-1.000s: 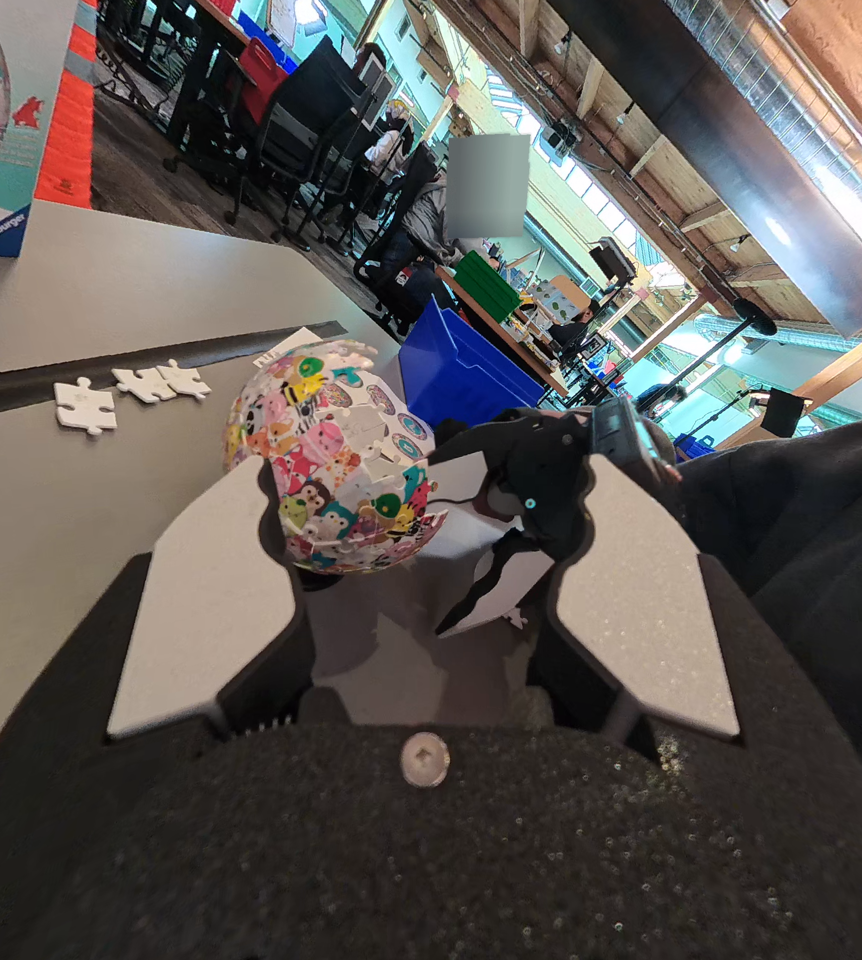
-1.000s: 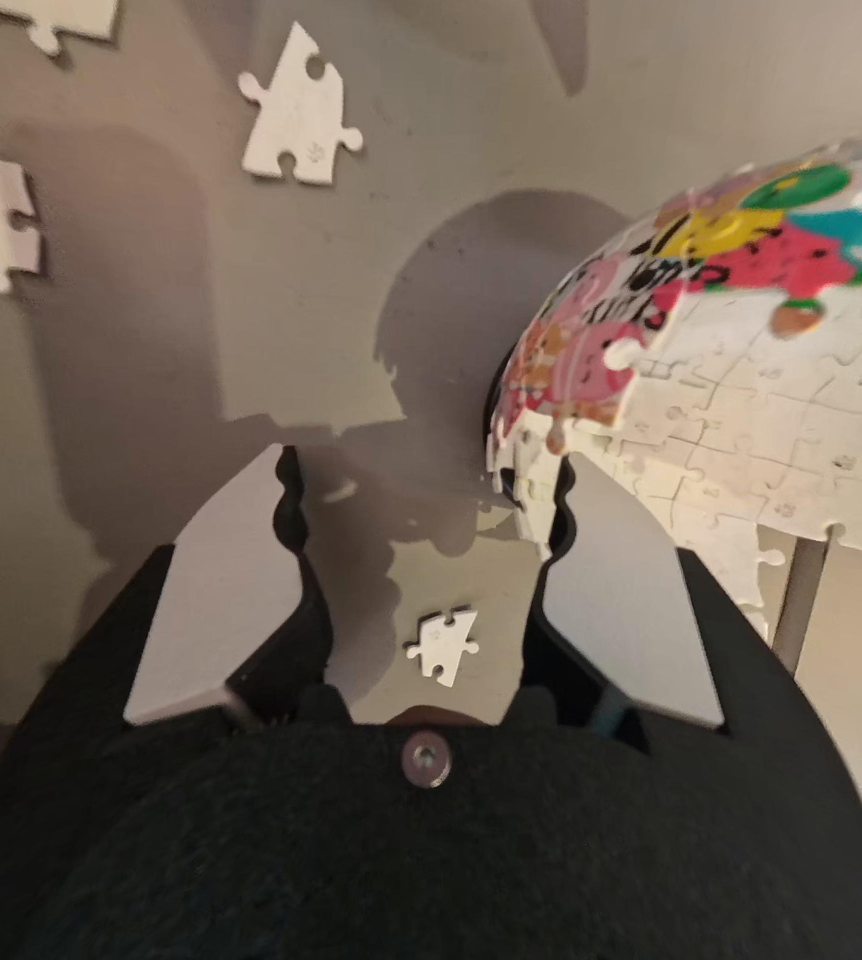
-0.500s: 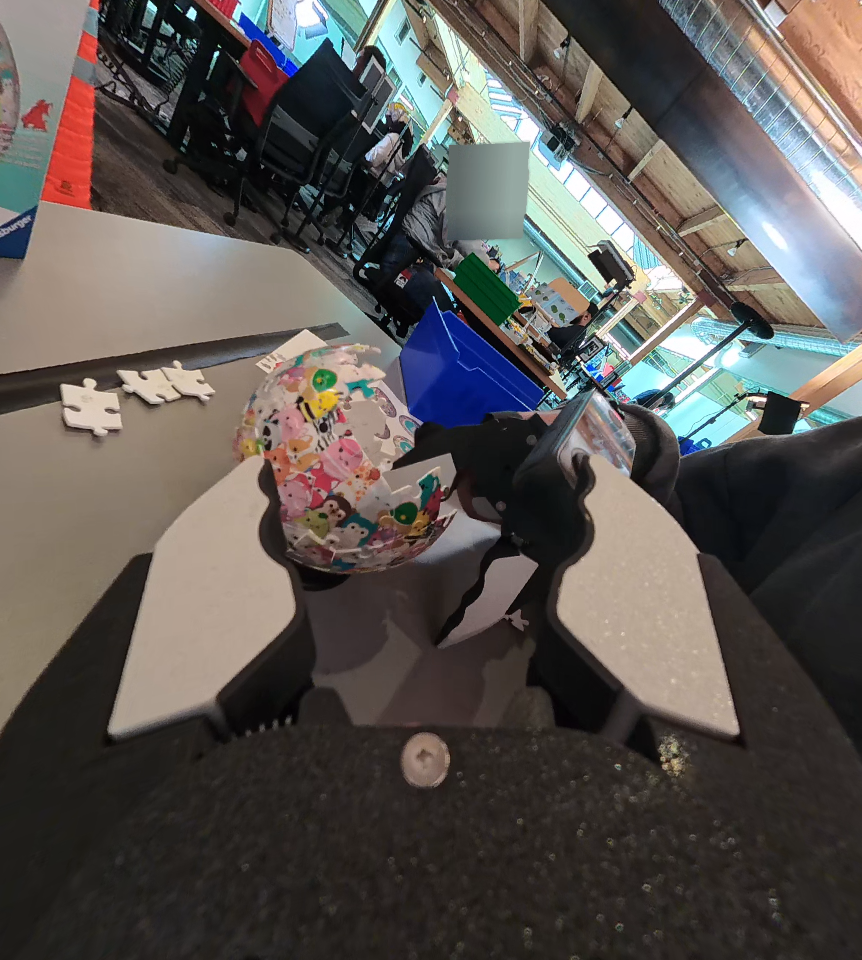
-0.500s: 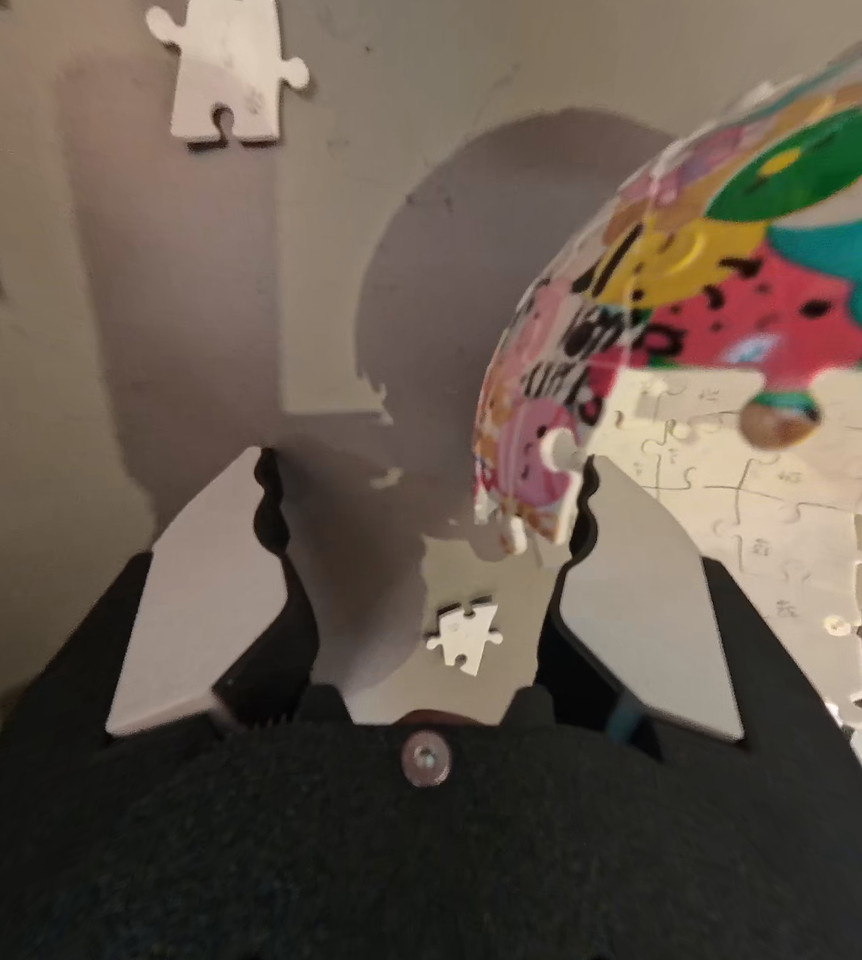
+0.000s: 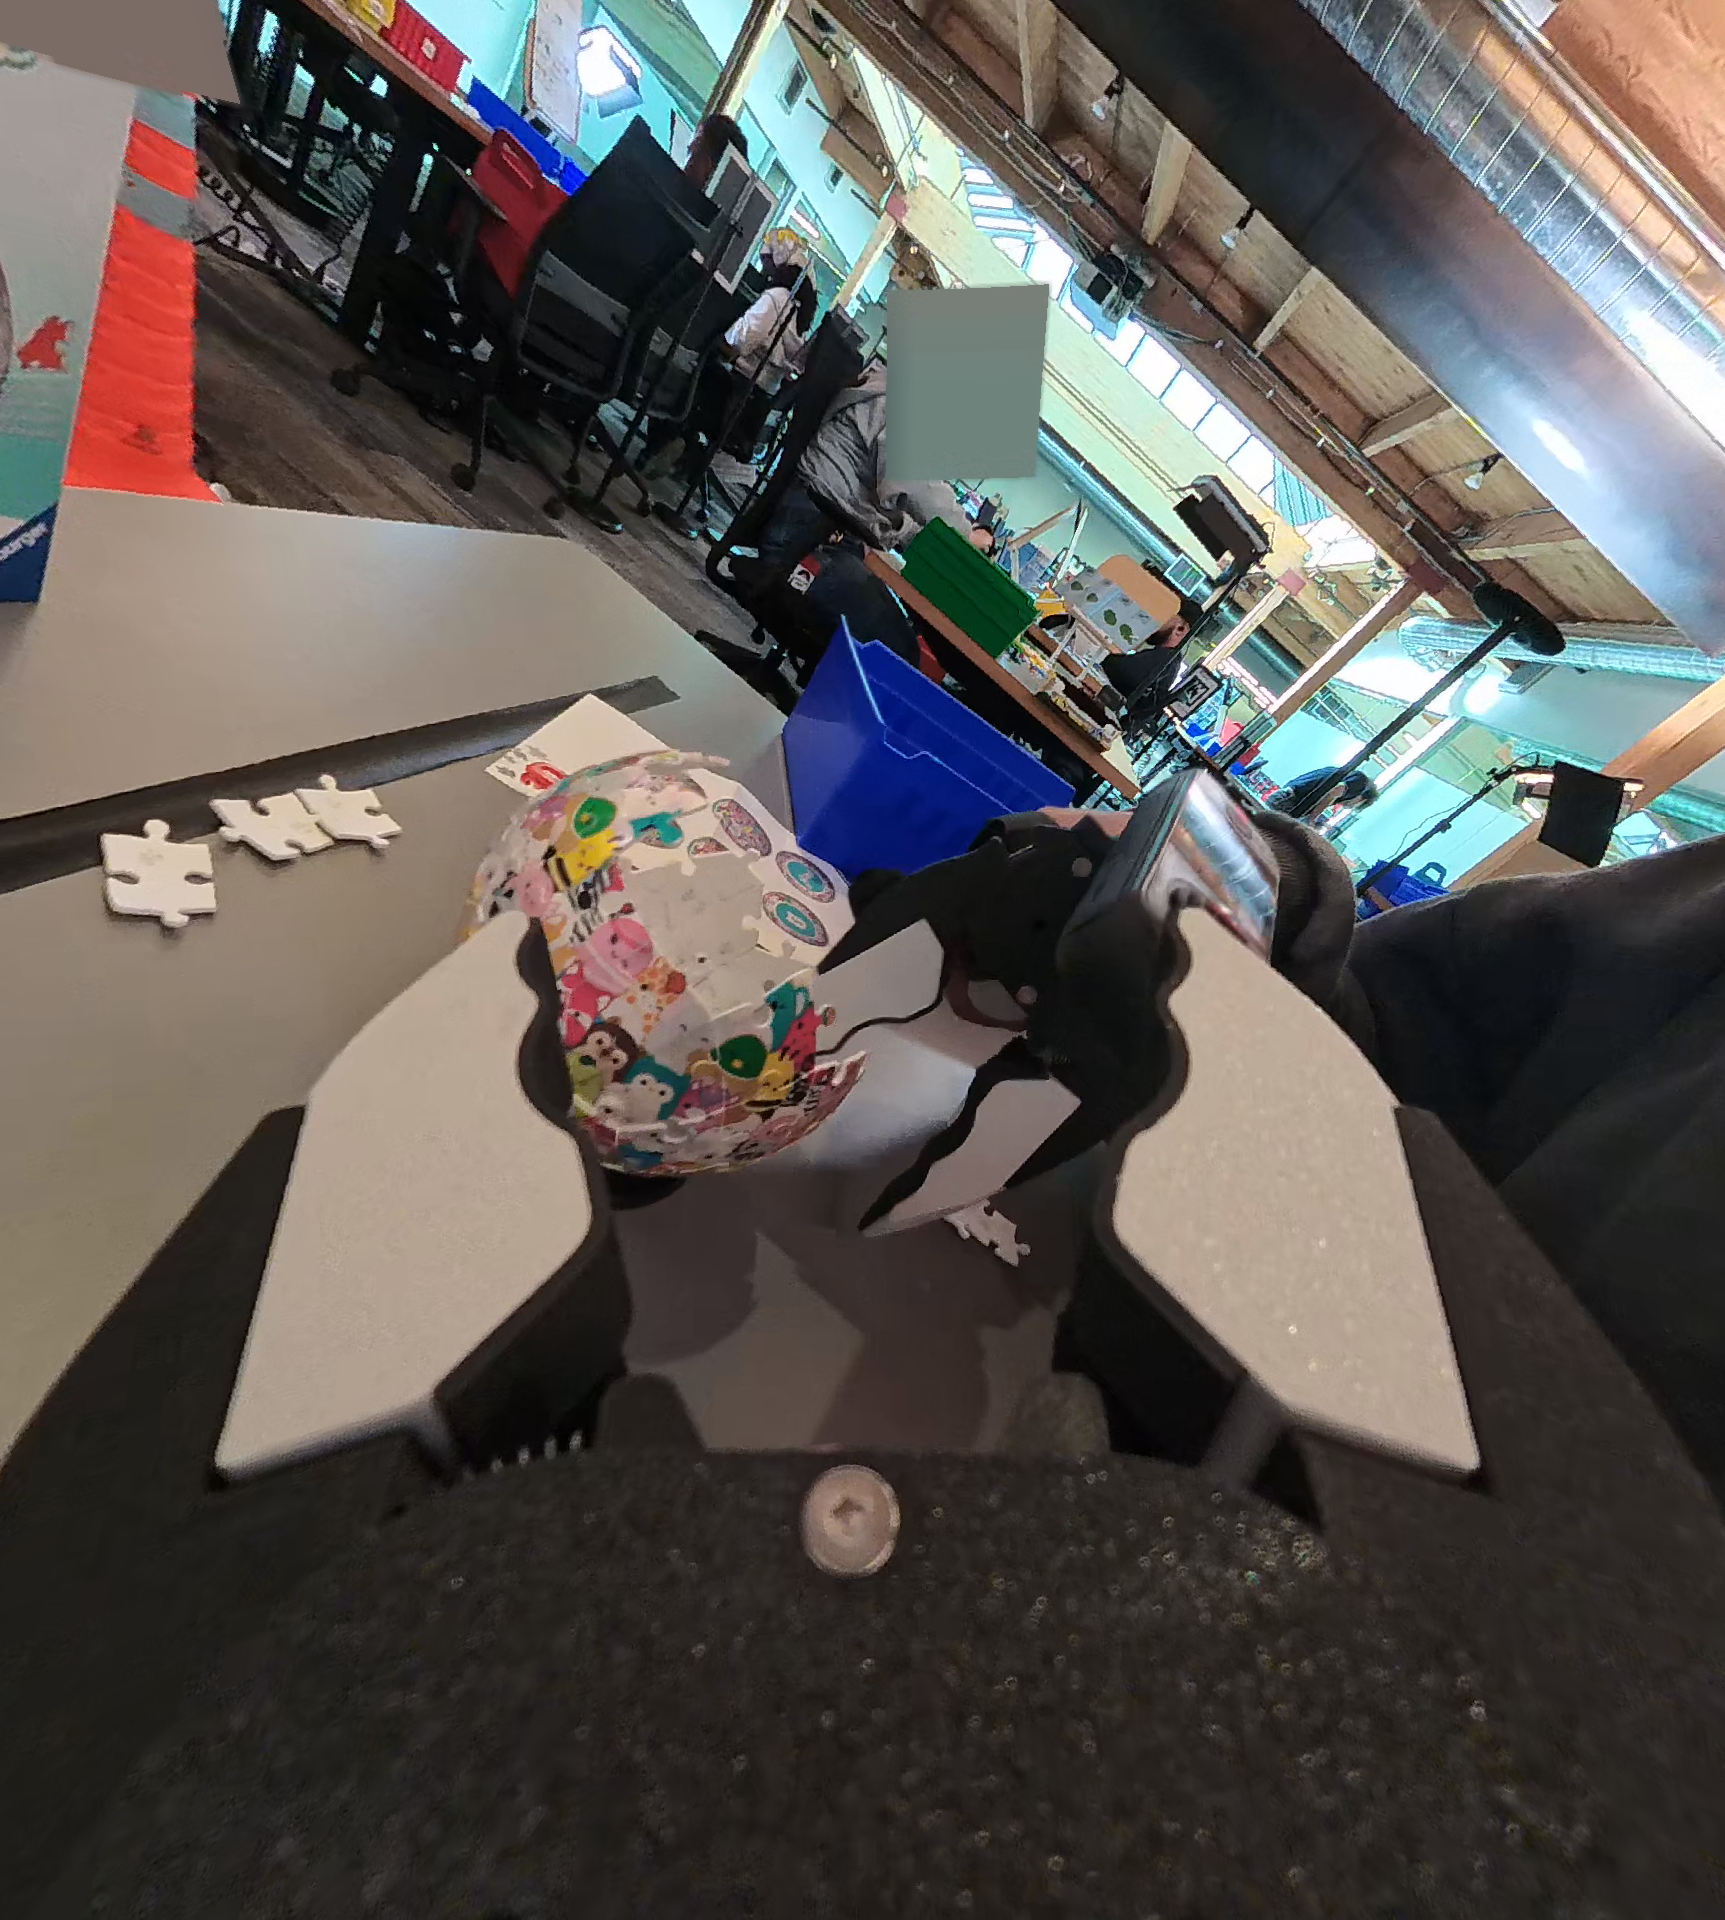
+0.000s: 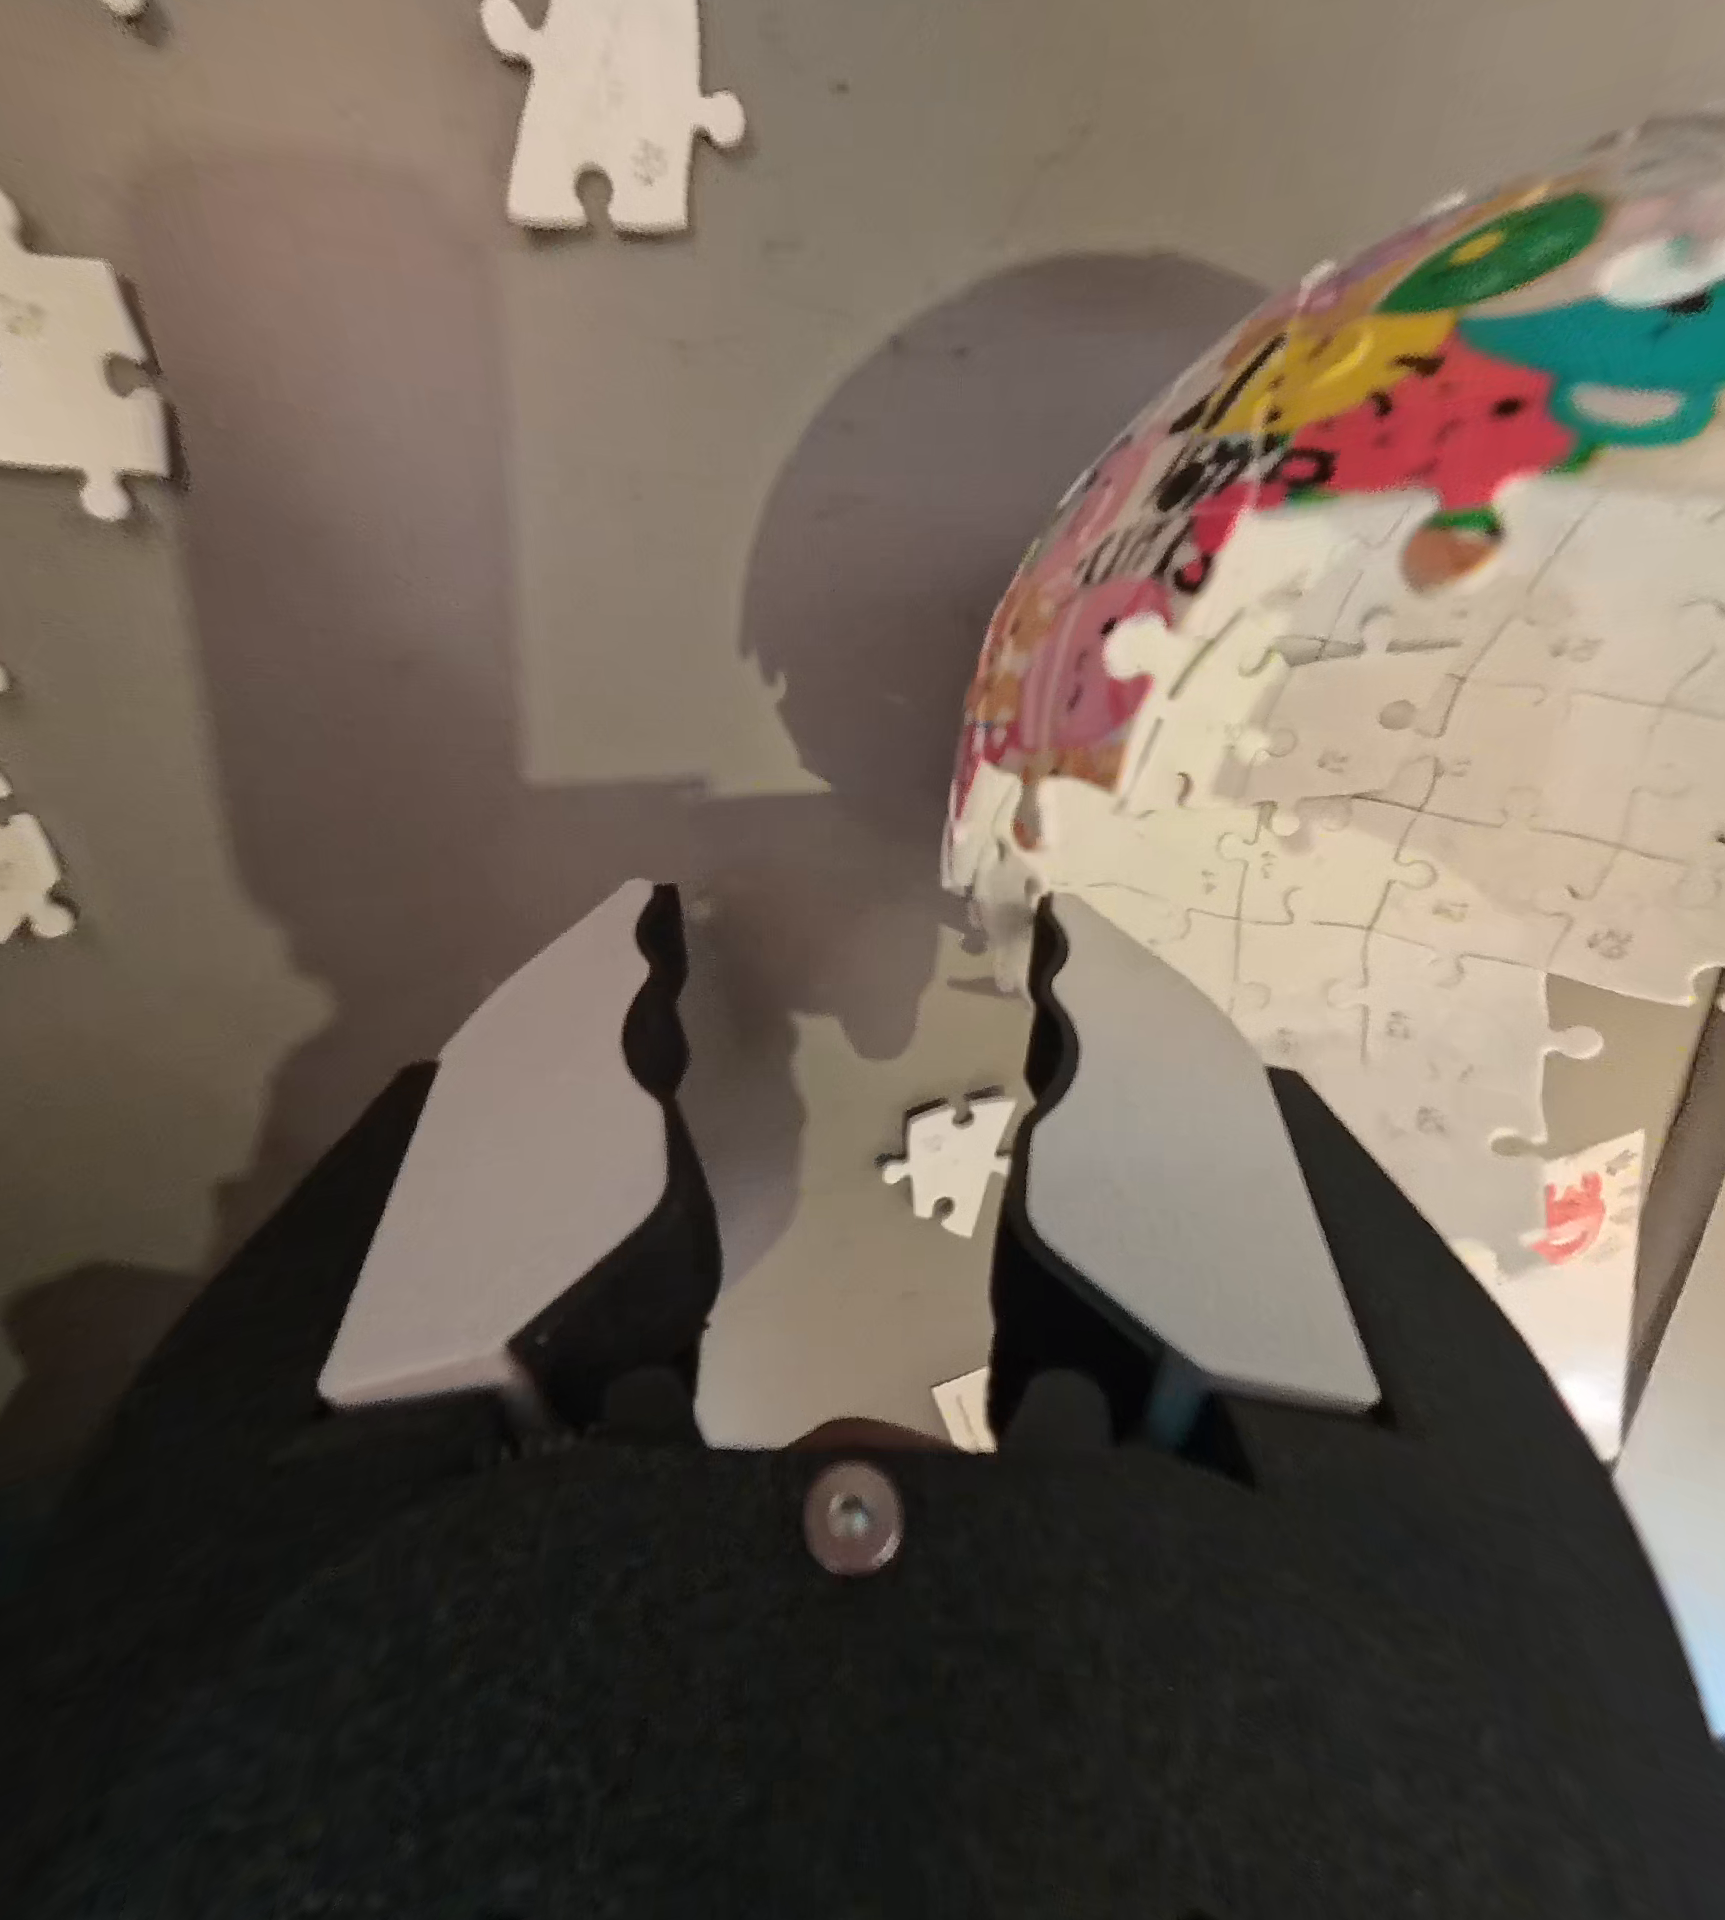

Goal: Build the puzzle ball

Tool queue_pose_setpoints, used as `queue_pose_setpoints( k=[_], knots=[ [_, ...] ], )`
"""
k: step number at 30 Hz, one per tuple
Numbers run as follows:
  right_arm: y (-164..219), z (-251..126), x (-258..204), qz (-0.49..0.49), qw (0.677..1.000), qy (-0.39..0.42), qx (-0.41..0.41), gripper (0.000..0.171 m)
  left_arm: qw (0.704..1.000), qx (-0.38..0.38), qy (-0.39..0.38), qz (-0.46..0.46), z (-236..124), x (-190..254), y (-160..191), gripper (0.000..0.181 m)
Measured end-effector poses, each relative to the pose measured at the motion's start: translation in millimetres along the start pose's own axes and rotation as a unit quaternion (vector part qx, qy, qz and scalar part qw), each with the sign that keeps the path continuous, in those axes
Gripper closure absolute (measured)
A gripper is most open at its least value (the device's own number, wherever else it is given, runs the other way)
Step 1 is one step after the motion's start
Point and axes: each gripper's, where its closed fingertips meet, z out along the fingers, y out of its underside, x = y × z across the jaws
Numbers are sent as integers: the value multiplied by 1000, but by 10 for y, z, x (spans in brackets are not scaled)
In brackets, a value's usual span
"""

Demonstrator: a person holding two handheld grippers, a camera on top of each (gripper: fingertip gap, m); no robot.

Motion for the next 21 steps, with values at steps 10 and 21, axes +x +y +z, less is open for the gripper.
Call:
queue_pose_setpoints(
  k=[10,21],
  knots=[
    [66,-312,132,29,996,20,79,106,1000,0,-7,15,-60,157,14,74],
    [-87,-153,195,-58,992,63,89,98,1000,-2,-17,18,-189,166,71,75]
  ],
)
